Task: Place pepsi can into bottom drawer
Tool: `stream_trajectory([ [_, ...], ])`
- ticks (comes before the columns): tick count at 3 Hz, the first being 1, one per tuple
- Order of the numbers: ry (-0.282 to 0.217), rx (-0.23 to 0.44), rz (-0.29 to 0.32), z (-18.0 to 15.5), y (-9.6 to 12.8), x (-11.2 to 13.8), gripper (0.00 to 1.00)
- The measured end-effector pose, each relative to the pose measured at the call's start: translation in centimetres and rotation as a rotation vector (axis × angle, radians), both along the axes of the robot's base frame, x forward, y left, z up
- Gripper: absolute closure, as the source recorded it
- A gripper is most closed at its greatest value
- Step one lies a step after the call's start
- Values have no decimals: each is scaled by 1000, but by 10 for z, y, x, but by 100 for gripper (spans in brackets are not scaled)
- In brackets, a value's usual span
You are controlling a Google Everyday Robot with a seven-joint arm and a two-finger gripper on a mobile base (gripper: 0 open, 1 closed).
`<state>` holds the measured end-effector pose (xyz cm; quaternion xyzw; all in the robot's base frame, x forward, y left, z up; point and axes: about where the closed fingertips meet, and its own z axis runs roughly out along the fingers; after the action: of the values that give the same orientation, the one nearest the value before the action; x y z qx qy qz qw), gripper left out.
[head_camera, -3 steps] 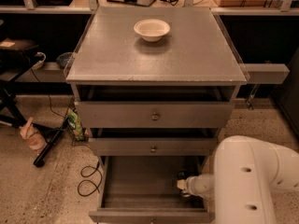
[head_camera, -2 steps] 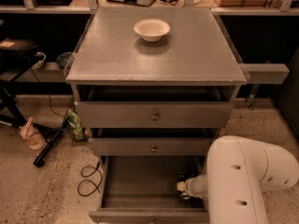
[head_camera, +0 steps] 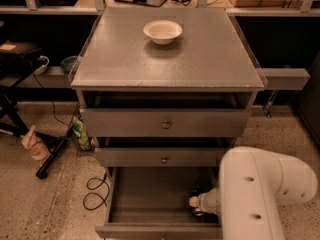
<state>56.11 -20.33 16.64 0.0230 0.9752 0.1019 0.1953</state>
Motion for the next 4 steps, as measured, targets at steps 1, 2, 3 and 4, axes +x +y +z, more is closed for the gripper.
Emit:
stream_trajectory([
  [1, -6, 37, 41, 1, 0, -3, 100],
  [2, -7, 39, 44, 2, 0, -3, 100],
  [3, -7, 39, 45, 2, 0, -3, 82],
  [4, -7, 39, 45, 2, 0, -3, 59],
])
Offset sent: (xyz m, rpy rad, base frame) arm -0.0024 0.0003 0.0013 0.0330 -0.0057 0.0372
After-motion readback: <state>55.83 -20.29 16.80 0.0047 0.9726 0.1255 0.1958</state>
